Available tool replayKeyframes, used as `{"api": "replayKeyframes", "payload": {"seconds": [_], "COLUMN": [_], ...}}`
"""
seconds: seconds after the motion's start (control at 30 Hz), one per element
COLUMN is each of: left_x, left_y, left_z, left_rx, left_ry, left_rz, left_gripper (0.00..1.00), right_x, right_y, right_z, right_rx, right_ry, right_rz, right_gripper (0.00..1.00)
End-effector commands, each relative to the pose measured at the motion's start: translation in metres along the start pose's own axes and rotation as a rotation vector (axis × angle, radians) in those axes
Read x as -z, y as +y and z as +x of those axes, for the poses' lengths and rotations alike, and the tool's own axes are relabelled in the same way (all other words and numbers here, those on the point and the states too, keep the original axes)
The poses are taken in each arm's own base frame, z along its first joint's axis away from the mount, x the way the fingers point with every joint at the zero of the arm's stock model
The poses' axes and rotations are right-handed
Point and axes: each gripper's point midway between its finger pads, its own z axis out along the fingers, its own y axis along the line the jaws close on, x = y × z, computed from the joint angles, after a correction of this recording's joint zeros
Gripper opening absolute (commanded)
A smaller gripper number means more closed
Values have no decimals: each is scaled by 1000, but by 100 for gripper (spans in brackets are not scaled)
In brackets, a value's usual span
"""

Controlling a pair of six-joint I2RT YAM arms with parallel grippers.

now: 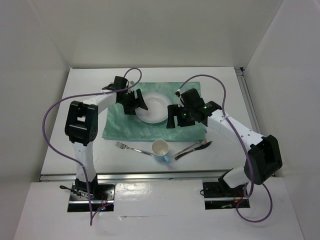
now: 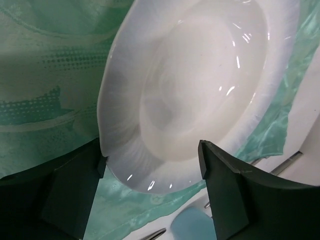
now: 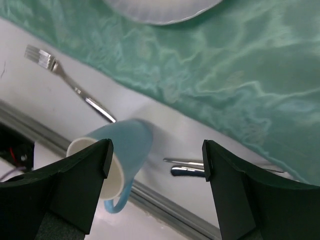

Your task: Set the dinner table for one person

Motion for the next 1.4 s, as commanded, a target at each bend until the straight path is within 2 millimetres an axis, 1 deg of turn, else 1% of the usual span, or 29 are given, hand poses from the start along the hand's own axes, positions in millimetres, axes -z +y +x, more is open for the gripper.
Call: {"api": "replayKeyframes", "payload": {"seconds": [0.0, 0.03, 0.1, 0.13, 0.23, 0.43, 0.5, 0.53, 0.57, 0.67, 0.7, 0.73, 0.8, 0.83, 0.87, 0.9, 0.97, 1.0, 1.03, 1.07, 1.1, 1.13, 1.17, 1.2, 1.23, 1.27, 1.3, 1.33, 1.37], "left_x": [9, 18, 28, 42, 66, 146, 168, 176, 192, 209, 219, 220, 228, 232, 236, 236, 240, 241, 237, 239, 236, 224, 220, 212, 206, 204, 198, 194, 187], "left_y": [5, 2, 4, -3, -11, -32, -30, -31, -33, -39, -40, -38, -38, -39, -42, -40, -40, -37, -28, -27, -26, -21, -17, -14, -11, -9, -5, -10, -2], "left_z": [1, 0, -3, -5, -14, -42, -50, -49, -53, -51, -53, -48, -47, -43, -43, -39, -29, -28, -20, -14, -7, 6, 11, 23, 31, 34, 42, 51, 64], "left_rx": [-42, -55, -65, -74, -99, -114, -109, -105, -105, -110, -121, -116, -112, -116, -120, -119, -109, -96, -81, -57, -50, -41, -11, -3, 6, 25, 37, 27, 40], "left_ry": [-9, -20, -40, -64, -120, -286, -327, -334, -369, -397, -422, -412, -426, -432, -441, -438, -436, -445, -426, -437, -432, -395, -395, -371, -348, -357, -339, -320, -300], "left_rz": [-54, -64, -98, -101, -132, -104, -97, -85, -74, -59, -57, -61, -63, -60, -56, -57, -56, -70, -93, -117, -126, -139, -162, -173, -188, -214, -237, -228, -247], "left_gripper": [91, 91, 92, 92, 94, 94, 92, 92, 92, 92, 91, 91, 91, 91, 91, 91, 90, 90, 88, 88, 88, 88, 88, 88, 88, 88, 88, 88, 87], "right_x": [12, 9, 3, -1, -11, -32, -38, -38, -38, -38, -33, -26, -16, -4, 1, 14, 21, 26, 28, 30, 32, 27, 25, 31, 16, 12, 9, 15, -2], "right_y": [27, 37, 43, 49, 52, 57, 52, 55, 53, 55, 59, 59, 61, 63, 62, 61, 46, 28, 21, 12, -10, -17, -27, -42, -57, -64, -74, -85, -97], "right_z": [9, 20, 32, 39, 53, 83, 91, 94, 97, 93, 80, 74, 57, 35, 22, -7, -31, -51, -73, -85, -103, -123, -132, -156, -161, -171, -179, -201, -203], "right_rx": [61, 89, 113, 137, 154, 211, 213, 212, 212, 201, 204, 197, 189, 192, 184, 150, 118, 70, 44, 20, -22, -48, -63, -107, -127, -143, -160, -177, -190], "right_ry": [-16, 16, 54, 71, 117, 208, 227, 231, 238, 217, 180, 165, 116, 52, 20, -45, -76, -108, -148, -162, -185, -212, -213, -261, -241, -250, -259, -299, -277], "right_rz": [-48, -61, -57, -59, -37, -3, 30, 27, 31, 49, 52, 69, 101, 137, 155, 164, 215, 257, 287, 312, 346, 356, 360, 369, 395, 394, 406, 404, 421], "right_gripper": [84, 84, 84, 84, 82, 72, 63, 59, 49, 25, 18, 2, 0, 0, 0, 0, 0, 0, 0, 0, 0, 0, 0, 0, 0, 0, 0, 0, 0]}}
